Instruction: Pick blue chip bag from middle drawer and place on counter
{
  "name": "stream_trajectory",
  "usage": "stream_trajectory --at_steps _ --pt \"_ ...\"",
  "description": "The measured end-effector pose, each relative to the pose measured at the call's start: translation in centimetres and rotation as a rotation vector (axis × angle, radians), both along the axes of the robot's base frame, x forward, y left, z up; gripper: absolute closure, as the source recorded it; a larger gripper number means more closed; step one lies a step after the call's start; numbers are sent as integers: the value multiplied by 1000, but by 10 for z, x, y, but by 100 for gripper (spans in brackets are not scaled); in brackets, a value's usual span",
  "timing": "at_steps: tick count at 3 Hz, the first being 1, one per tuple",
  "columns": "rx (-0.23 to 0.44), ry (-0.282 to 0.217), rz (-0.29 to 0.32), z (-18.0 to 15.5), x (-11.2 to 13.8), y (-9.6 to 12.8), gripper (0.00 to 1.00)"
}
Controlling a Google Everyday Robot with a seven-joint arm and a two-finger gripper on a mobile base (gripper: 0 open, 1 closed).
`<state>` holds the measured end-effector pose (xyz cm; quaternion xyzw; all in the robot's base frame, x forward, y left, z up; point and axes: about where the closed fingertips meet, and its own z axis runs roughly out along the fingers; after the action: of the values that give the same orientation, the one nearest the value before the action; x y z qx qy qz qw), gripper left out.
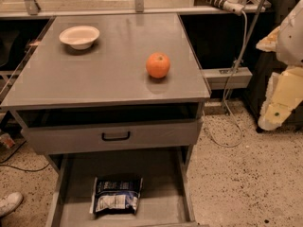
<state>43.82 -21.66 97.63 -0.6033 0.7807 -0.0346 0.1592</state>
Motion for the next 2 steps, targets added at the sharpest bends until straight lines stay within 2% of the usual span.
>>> stream_trajectory --at_steps 1,2 --pt "0 0 0 0 0 0 0" --pt "25 -5 1 -10 -4 9 0"
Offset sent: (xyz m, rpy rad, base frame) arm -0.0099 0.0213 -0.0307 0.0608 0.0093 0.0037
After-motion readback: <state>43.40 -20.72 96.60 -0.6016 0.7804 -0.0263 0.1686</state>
